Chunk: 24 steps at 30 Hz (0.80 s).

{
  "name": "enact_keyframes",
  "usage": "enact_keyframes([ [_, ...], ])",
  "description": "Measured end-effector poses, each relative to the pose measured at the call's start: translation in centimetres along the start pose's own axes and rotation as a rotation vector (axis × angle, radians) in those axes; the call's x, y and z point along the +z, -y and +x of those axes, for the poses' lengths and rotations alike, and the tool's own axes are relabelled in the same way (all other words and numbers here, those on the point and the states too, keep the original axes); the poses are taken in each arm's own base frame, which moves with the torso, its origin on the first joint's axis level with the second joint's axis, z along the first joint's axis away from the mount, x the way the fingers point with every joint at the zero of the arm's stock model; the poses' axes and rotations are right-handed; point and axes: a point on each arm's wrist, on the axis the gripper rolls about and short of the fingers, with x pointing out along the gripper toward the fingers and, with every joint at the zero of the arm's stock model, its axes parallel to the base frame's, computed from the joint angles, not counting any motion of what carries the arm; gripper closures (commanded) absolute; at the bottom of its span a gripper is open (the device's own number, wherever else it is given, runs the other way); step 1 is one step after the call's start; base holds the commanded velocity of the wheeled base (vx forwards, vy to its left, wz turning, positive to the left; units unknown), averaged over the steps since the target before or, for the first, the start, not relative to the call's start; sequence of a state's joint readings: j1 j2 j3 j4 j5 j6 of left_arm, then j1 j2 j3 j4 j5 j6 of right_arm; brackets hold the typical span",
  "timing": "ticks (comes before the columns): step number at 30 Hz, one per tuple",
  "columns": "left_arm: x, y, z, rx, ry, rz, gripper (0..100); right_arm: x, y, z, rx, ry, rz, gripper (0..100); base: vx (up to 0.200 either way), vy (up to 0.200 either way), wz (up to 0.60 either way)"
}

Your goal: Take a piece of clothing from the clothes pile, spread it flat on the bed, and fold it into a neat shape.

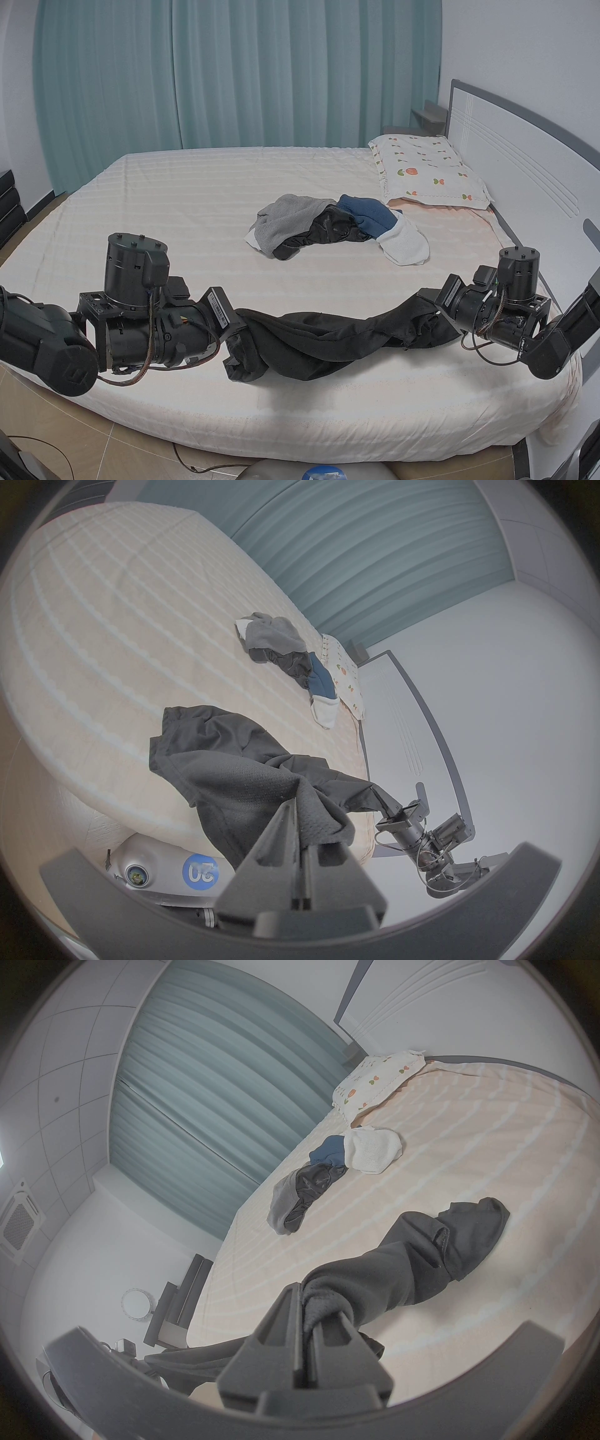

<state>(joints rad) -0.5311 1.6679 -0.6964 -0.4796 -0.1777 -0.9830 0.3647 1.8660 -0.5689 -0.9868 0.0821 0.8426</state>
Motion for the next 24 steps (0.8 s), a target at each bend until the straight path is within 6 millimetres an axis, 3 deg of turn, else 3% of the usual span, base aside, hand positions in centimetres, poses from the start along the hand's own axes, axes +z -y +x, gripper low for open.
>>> enact_keyframes([
  [24, 2.0, 0.2, -1.5, -0.023, 0.082, -0.018, 100, 2.0, -1.1, -1.0, 0.040, 0.173, -0.003, 100, 0.000, 0.200, 0.00],
])
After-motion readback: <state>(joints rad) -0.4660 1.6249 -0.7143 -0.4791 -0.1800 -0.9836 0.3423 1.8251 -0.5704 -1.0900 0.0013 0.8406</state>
